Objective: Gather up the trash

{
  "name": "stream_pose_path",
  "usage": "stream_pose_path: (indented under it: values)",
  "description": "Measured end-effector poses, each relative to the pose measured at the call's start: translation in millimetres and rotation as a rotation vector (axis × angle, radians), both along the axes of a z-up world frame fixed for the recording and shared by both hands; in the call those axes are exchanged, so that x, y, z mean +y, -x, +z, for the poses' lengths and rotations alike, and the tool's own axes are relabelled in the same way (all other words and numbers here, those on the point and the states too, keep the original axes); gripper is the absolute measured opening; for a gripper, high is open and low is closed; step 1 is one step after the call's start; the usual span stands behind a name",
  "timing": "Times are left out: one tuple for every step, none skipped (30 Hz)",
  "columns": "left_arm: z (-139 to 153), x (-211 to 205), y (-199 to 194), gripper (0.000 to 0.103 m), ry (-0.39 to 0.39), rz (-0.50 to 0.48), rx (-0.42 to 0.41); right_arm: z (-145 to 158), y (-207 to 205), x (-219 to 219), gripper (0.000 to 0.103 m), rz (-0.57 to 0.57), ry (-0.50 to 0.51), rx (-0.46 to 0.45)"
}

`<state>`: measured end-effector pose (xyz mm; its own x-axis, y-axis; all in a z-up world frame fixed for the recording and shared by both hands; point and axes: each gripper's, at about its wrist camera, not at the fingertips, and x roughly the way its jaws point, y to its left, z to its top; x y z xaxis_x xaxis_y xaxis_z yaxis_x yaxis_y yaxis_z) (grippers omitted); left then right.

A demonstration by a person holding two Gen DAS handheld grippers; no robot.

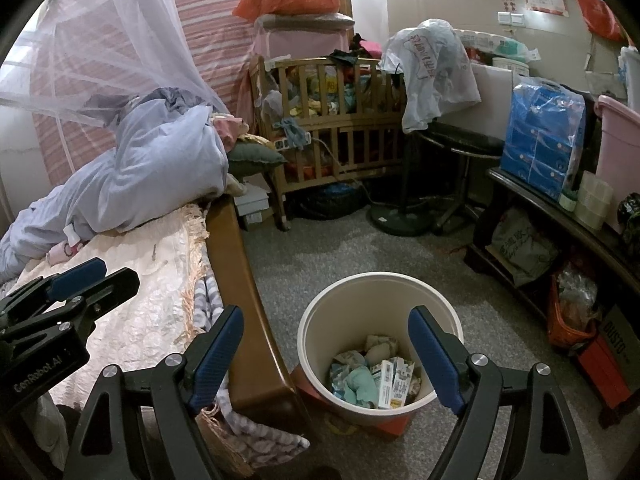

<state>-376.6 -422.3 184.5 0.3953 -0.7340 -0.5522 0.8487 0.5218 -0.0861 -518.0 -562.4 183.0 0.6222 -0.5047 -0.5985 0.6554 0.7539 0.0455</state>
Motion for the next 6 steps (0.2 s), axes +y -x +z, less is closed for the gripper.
stream_pose_path:
  values:
    - [-1.0,1.3,0.9,0.054,0.002,0.0,-0.004,0.0,-1.4,-0.1,0.083,0.002,0.001,0.002]
    - [-0.9,0.7,0.6,0.054,0.001,0.001,-0.008,-0.5,-2.2,0.2,0.083,0.003,0.002,0.005]
    - [-1.9,1.0,1.0,0.054,0.001,0.003,-0.012,-0.9,-1.6,1.0,0.083,0.004,0.002,0.007]
    - [-2.7,1.7,1.0,0.054,0.003,0.004,-0.012,-0.9,-2.4,1.1,0.083,0.006,0.002,0.009]
    - [-4.1,3.4,0.4,0.054,0.004,0.005,-0.005,-0.1,-4.7,0.9,0.083,0.008,0.002,0.011]
    - [-4.7,4.5,-0.7,0.054,0.005,0.006,0.0,-0.2,-5.3,1.8,0.083,0.01,0.004,0.013]
